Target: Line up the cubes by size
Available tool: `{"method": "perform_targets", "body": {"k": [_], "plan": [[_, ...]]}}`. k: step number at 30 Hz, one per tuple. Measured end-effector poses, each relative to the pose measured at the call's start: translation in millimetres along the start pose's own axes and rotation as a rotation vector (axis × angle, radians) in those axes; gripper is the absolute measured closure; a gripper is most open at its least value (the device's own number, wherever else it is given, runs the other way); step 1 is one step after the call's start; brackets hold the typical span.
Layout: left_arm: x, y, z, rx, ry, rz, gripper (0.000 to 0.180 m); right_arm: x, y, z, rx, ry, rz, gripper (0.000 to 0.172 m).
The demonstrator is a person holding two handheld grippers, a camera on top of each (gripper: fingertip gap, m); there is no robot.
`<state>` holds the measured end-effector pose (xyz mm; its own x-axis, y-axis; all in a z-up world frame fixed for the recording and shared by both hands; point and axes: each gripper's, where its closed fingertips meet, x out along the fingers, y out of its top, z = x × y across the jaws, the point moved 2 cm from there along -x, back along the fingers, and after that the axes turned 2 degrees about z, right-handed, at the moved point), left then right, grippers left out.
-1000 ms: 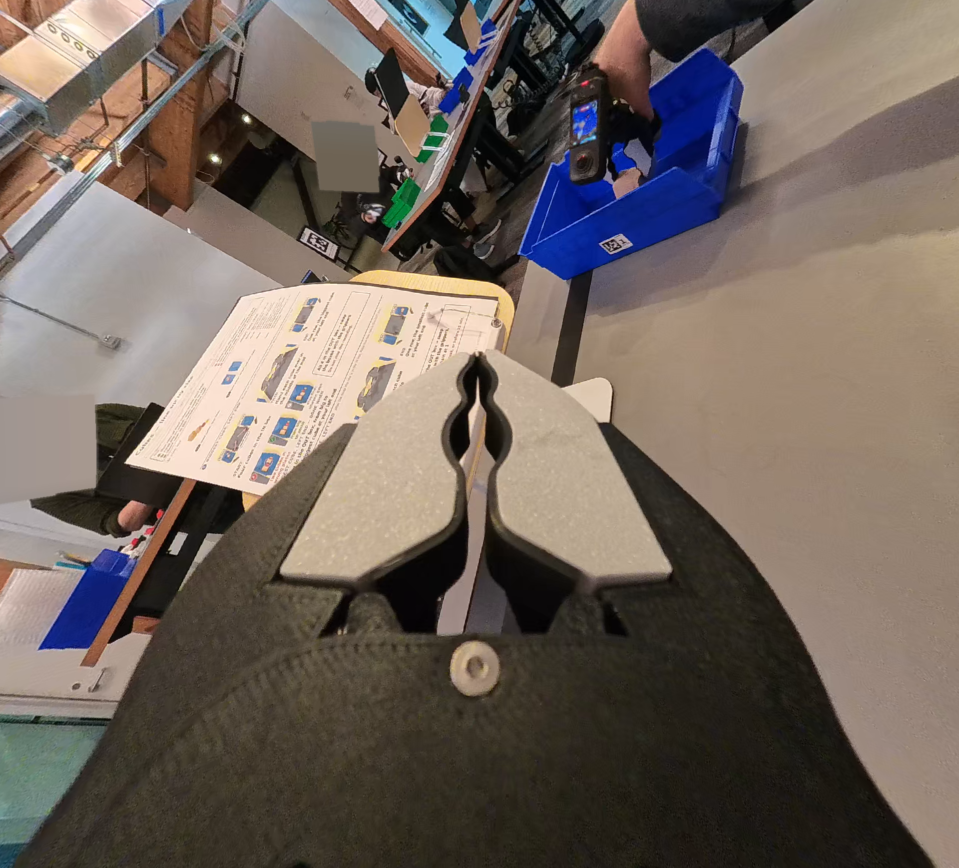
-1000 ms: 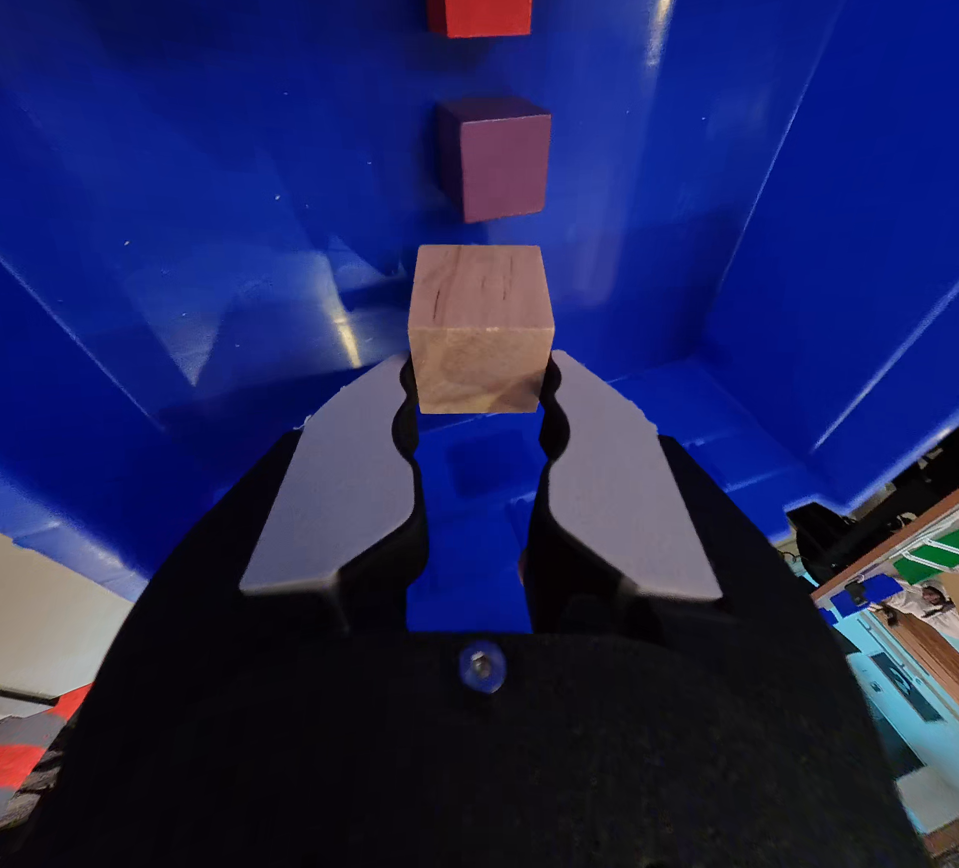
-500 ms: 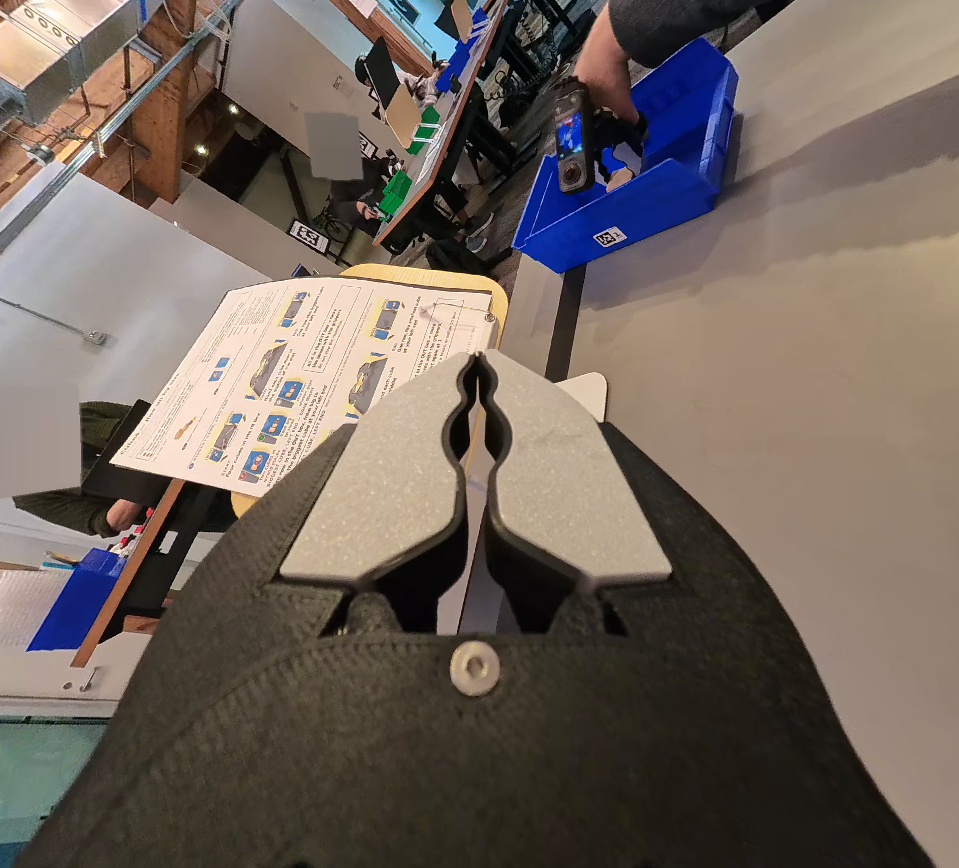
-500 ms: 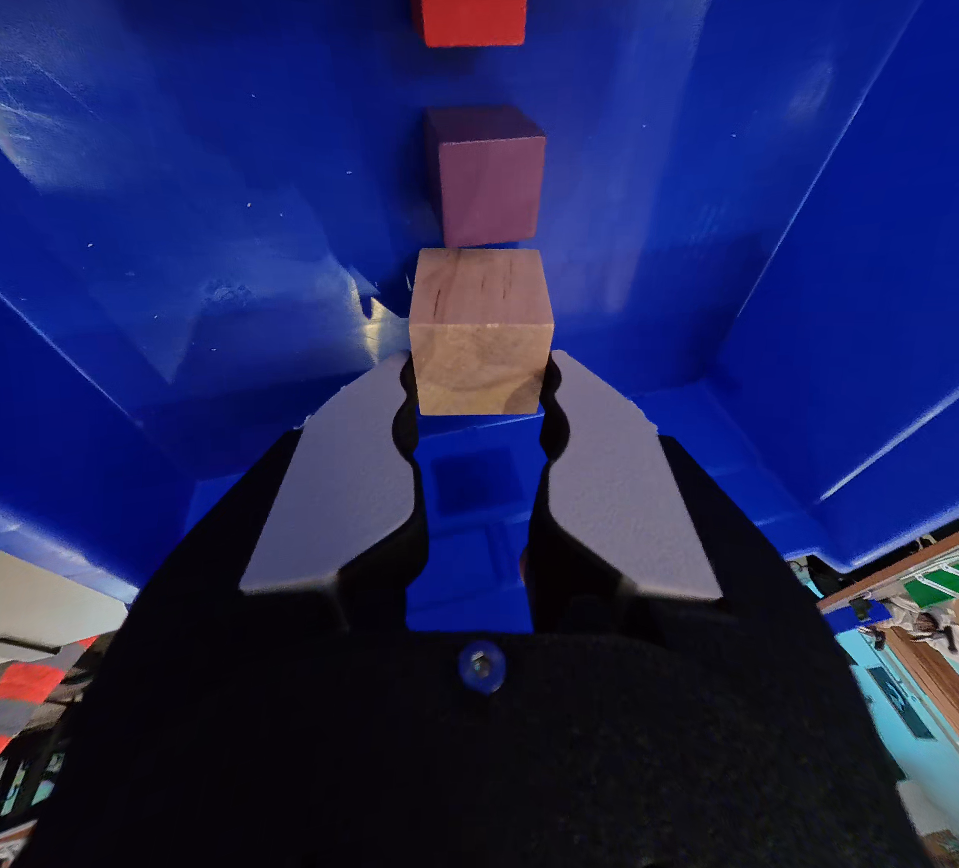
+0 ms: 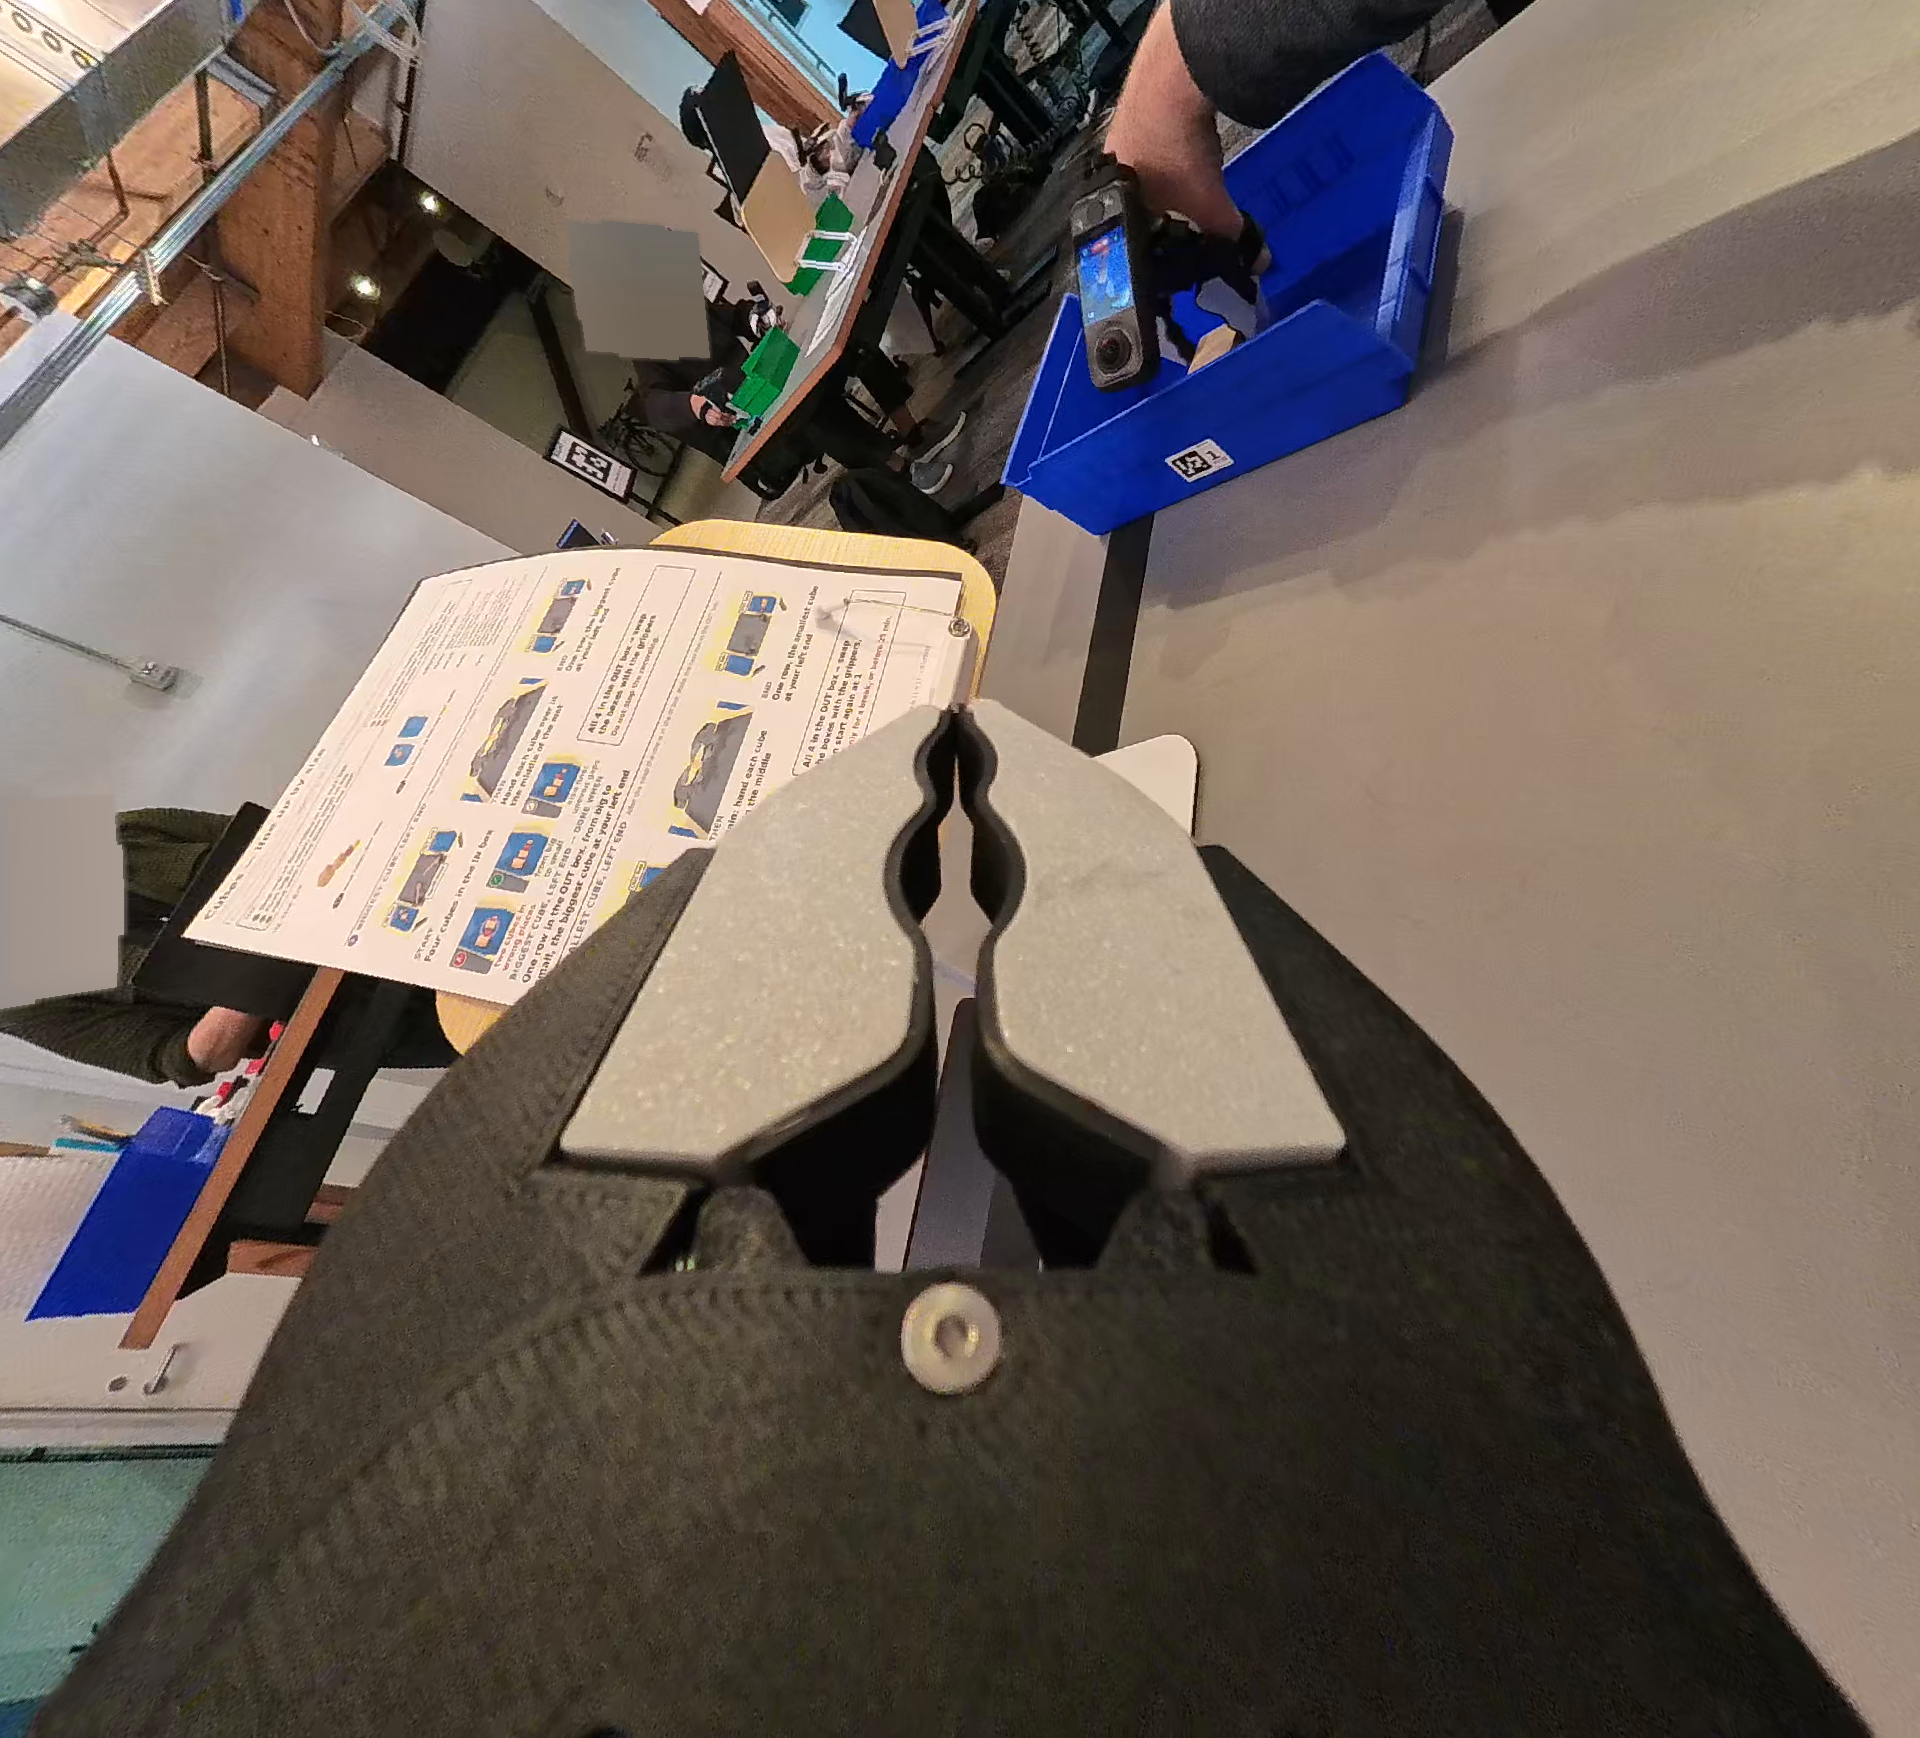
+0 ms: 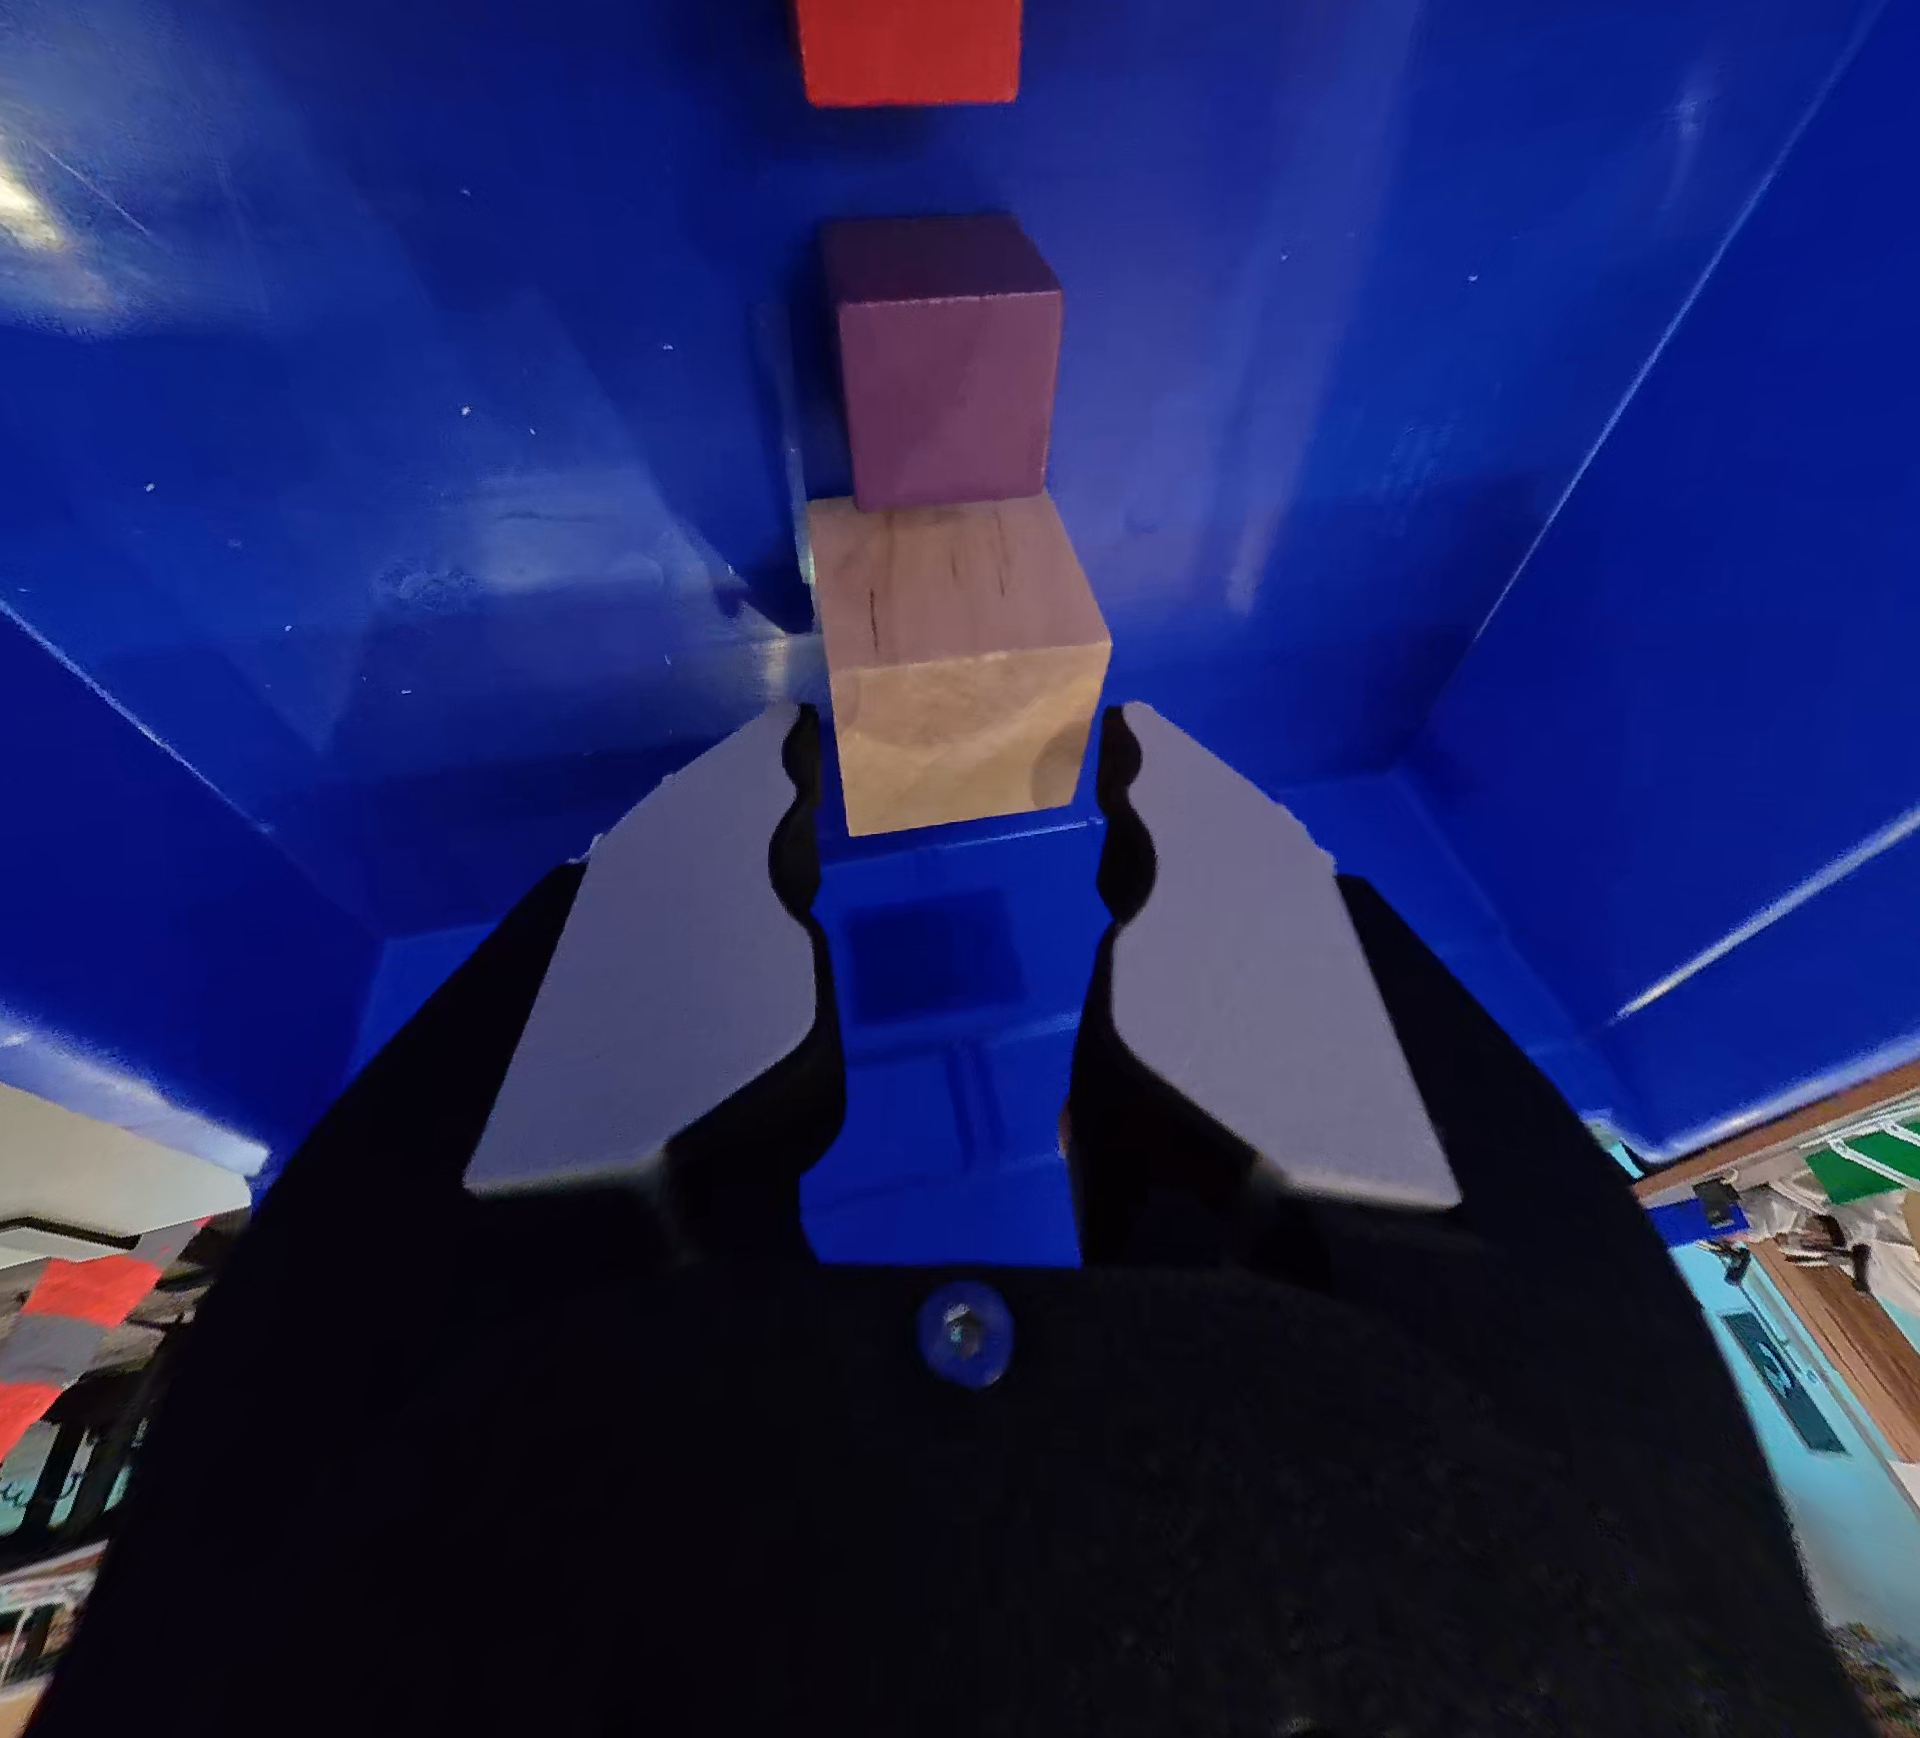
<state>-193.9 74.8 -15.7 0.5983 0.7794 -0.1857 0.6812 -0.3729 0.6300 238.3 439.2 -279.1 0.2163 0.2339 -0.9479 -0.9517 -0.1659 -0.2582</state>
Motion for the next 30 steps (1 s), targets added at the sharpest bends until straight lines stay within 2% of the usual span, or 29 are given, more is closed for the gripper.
{"method": "perform_targets", "body": {"k": [5, 9, 12, 16, 19, 21, 23, 27, 30], "plan": [[-1, 1, -1, 0.002, 0.005, 0.001, 0.18, -29, -2, 10, 0.036, -0.122, 0.008, 0.113], [-2, 1, -1, 0.003, 0.012, 0.001, 0.18, -90, 1, 13, 0.097, -0.354, 0.051, 0.12], [-3, 4, -2, 0.005, 0.015, 0.012, 0.18, -145, 19, 0, 0.162, -0.537, 0.162, 0.132], [-2, 10, -2, 0.007, 0.025, 0.026, 0.18, -207, 61, -39, 0.207, -0.682, 0.362, 0.142], [3, 17, -3, 0.001, 0.033, 0.048, 0.18, -252, 116, -73, 0.2, -0.761, 0.587, 0.152], [9, 21, 0, 0.011, 0.025, 0.057, 0.18, -277, 159, -95, 0.174, -0.737, 0.79, 0.157], [14, 21, 2, 0.015, 0.017, 0.056, 0.18, -296, 196, -111, 0.127, -0.729, 0.924, 0.162], [21, 15, 2, 0.008, 0.009, 0.041, 0.18, -326, 250, -125, 0.083, -0.727, 1.084, 0.17], [22, 12, -1, 0.002, 0.024, 0.032, 0.18, -344, 272, -129, 0.095, -0.716, 1.183, 0.172]]}}
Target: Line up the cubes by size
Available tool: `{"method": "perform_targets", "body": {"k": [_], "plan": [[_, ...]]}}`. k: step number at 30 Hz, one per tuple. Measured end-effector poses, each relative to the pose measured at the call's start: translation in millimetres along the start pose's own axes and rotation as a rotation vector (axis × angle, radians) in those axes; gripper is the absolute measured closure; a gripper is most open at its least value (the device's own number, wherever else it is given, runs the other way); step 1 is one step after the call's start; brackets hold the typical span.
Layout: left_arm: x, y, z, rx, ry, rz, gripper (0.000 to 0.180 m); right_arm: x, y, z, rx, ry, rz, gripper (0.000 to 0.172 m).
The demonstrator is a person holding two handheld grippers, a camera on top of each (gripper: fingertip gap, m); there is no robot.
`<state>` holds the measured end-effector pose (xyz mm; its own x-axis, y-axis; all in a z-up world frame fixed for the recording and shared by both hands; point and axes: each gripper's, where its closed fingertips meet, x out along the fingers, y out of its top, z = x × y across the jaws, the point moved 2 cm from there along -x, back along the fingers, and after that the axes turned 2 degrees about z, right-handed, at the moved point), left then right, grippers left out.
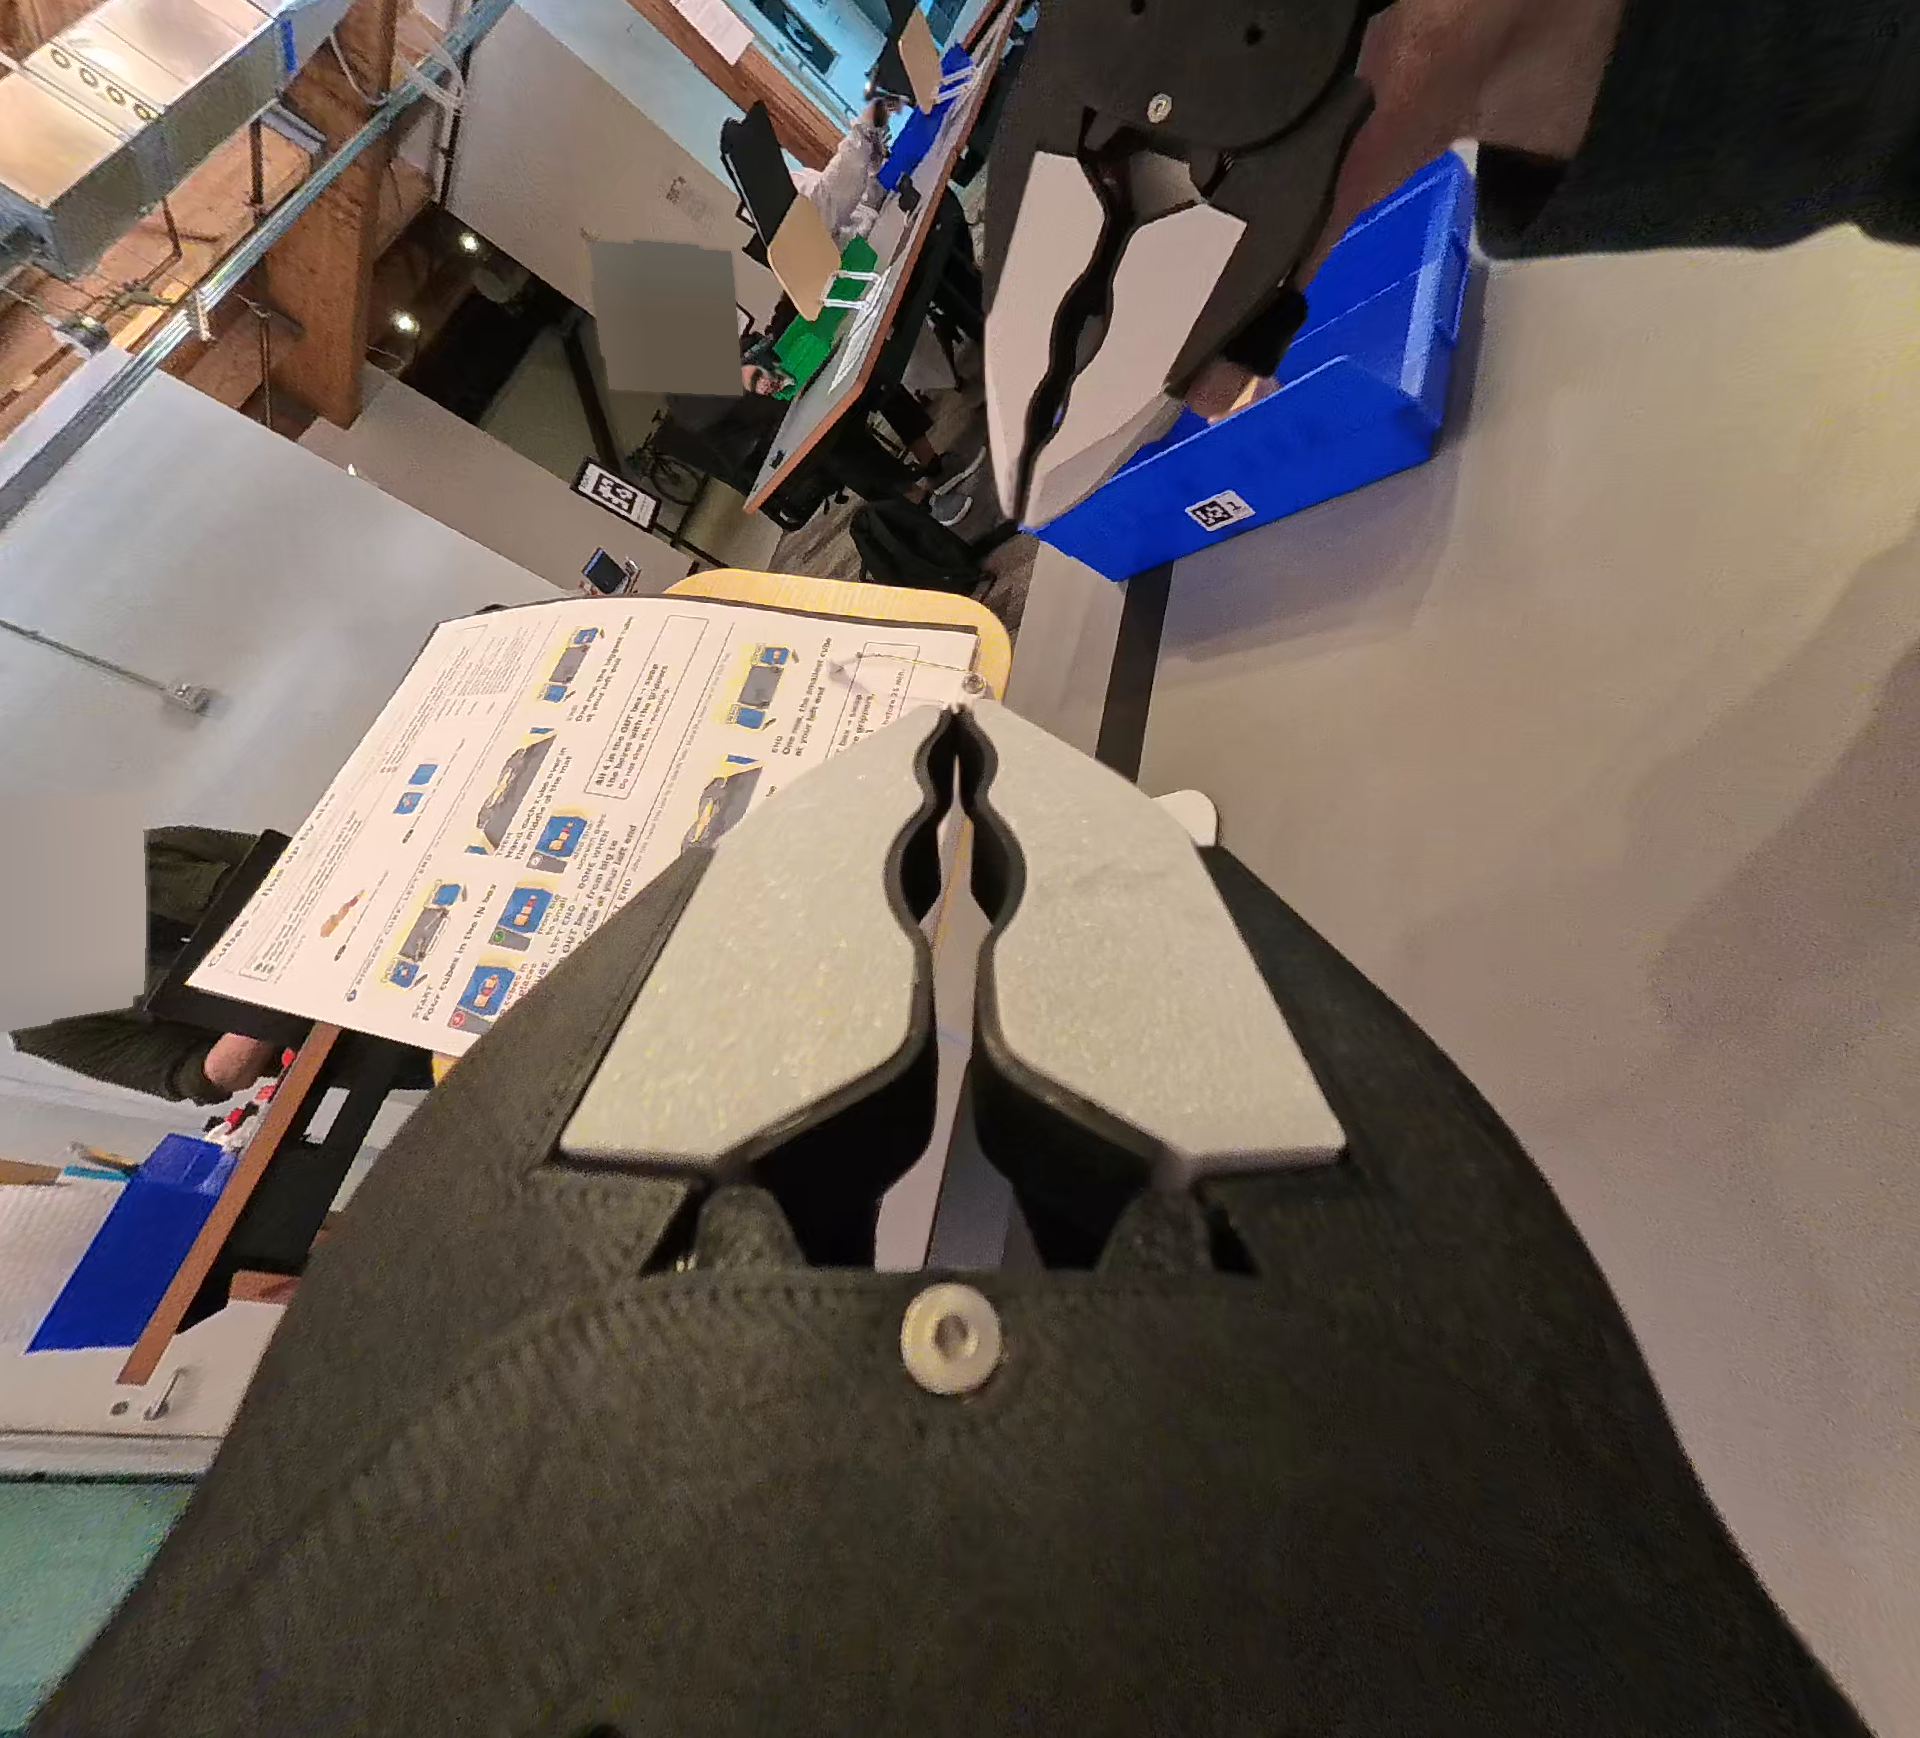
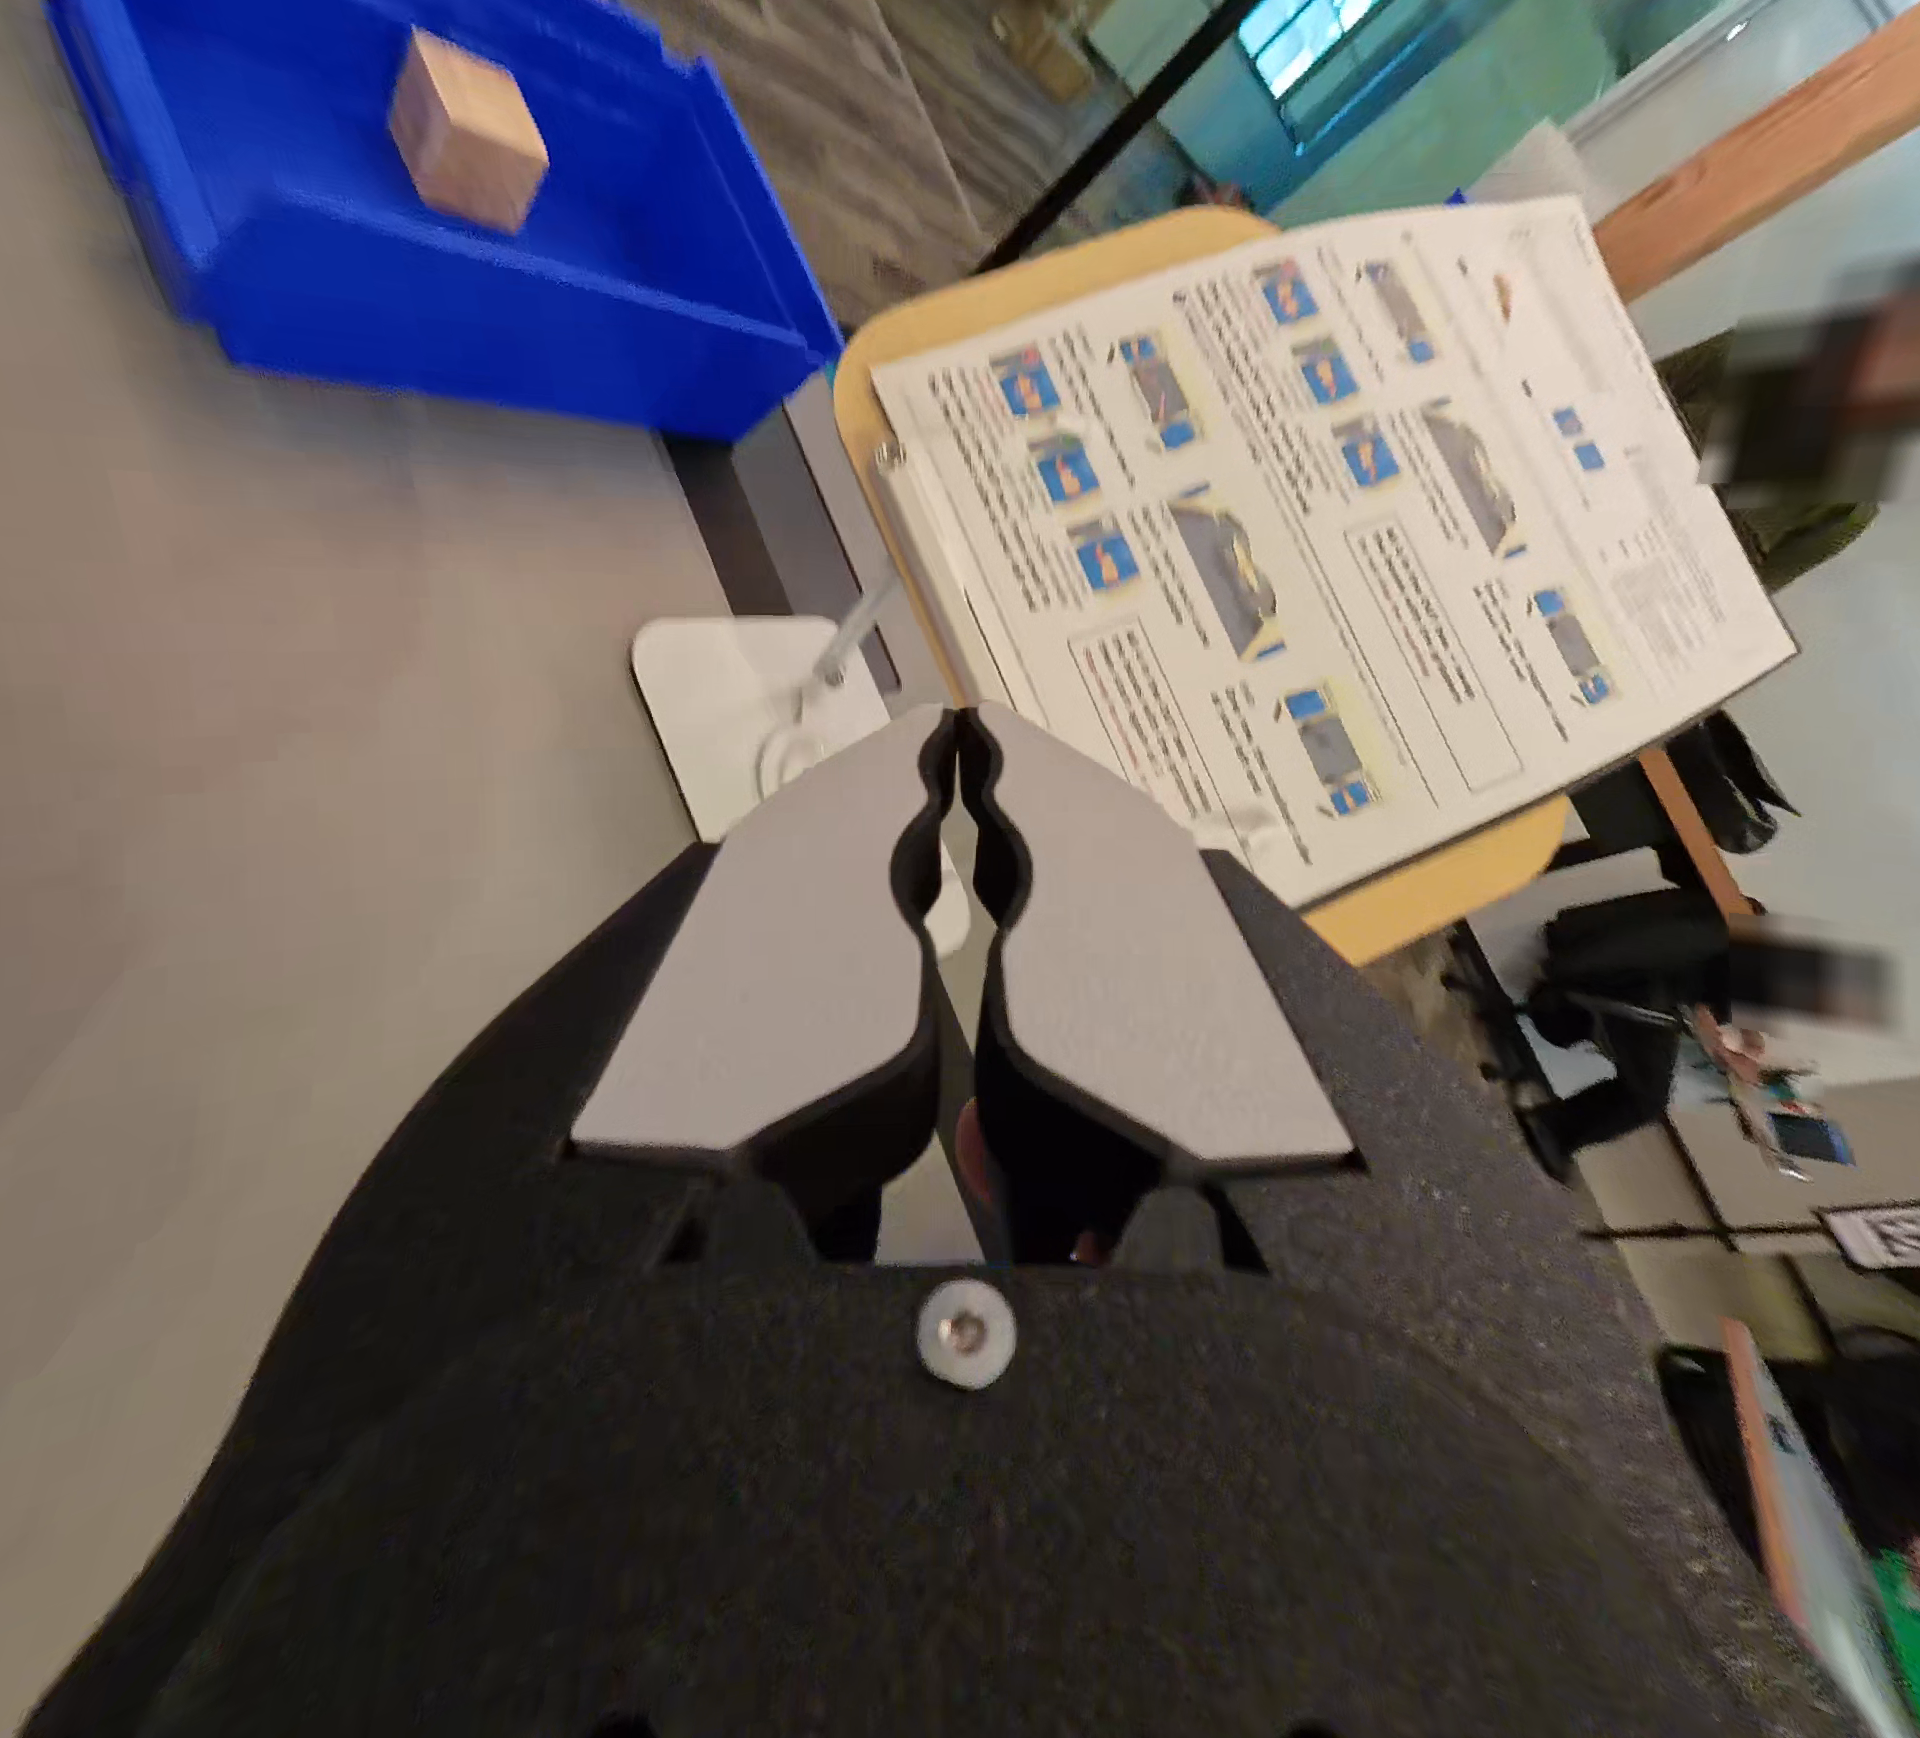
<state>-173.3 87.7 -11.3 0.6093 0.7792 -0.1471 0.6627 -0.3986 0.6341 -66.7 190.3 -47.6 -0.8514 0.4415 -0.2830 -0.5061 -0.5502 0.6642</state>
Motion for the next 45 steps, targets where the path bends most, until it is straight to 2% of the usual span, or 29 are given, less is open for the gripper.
{"method": "perform_targets", "body": {"k": [4, 8, 14, 18, 21, 23, 27, 32, 36, 40, 45], "plan": [[5, -3, -5, -0.023, 0.021, 0.003, 0.18, 9, 32, -4, 0.115, 0.019, 0.161, 0.172], [14, -8, -3, -0.026, 0.015, -0.017, 0.18, 16, 50, -12, 0.121, 0.02, 0.214, 0.172], [11, -13, -4, -0.006, 0.025, -0.055, 0.18, 21, 49, -27, 0.07, 0.07, 0.202, 0.172], [-14, -27, -20, 0.005, 0.107, -0.141, 0.18, 17, 46, -23, 0.086, 0.08, 0.219, 0.171], [-37, -68, -31, 0.032, 0.14, -0.331, 0.17, 17, 40, -21, 0.094, 0.087, 0.209, 0.171], [-51, -105, -36, 0.034, 0.1, -0.488, 0.163, 19, 37, -20, 0.1, 0.095, 0.205, 0.17], [-73, -177, -40, 0.009, -0.08, -0.71, 0.151, 23, 34, -21, 0.103, 0.114, 0.203, 0.169], [-96, -270, -25, -0.096, -0.356, -0.967, 0.114, 25, 35, -25, 0.102, 0.132, 0.204, 0.169], [-113, -335, -16, -0.134, -0.474, -1.111, 0.109, 28, 35, -30, 0.094, 0.15, 0.198, 0.169], [-124, -383, -8, -0.168, -0.536, -1.219, 0.108, 31, 35, -36, 0.078, 0.171, 0.191, 0.169], [-131, -413, 7, -0.205, -0.626, -1.321, 0.107, 31, 35, -37, 0.083, 0.183, 0.2, 0.169]]}}
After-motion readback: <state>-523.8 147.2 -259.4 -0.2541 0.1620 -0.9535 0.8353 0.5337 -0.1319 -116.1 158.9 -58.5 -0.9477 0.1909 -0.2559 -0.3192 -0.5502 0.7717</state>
